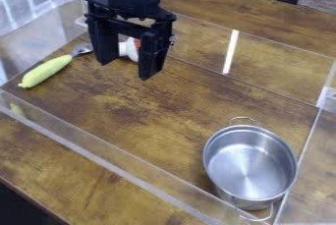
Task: Remove the mushroom from the silver pot and put it on the table
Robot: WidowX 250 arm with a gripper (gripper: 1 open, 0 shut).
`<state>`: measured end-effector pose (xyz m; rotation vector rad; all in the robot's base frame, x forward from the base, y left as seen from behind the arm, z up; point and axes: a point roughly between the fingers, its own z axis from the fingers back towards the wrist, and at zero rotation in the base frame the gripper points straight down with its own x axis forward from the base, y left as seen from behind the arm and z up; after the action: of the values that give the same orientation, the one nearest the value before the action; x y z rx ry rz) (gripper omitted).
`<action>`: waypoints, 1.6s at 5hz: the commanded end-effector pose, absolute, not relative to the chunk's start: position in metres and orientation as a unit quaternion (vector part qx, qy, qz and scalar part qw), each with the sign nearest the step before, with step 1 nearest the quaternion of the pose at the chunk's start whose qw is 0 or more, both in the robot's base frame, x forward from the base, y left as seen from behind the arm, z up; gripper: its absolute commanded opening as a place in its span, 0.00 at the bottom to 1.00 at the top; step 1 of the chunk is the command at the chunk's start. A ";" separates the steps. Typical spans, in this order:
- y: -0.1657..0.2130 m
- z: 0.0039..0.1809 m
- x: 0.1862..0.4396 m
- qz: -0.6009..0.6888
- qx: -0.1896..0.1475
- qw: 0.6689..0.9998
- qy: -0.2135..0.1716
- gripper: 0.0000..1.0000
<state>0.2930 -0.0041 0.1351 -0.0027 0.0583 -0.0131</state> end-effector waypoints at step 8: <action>0.055 0.110 0.356 -0.090 -0.006 0.996 -0.012 1.00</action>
<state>0.3542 0.0523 0.0976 -0.0230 0.0132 -0.1765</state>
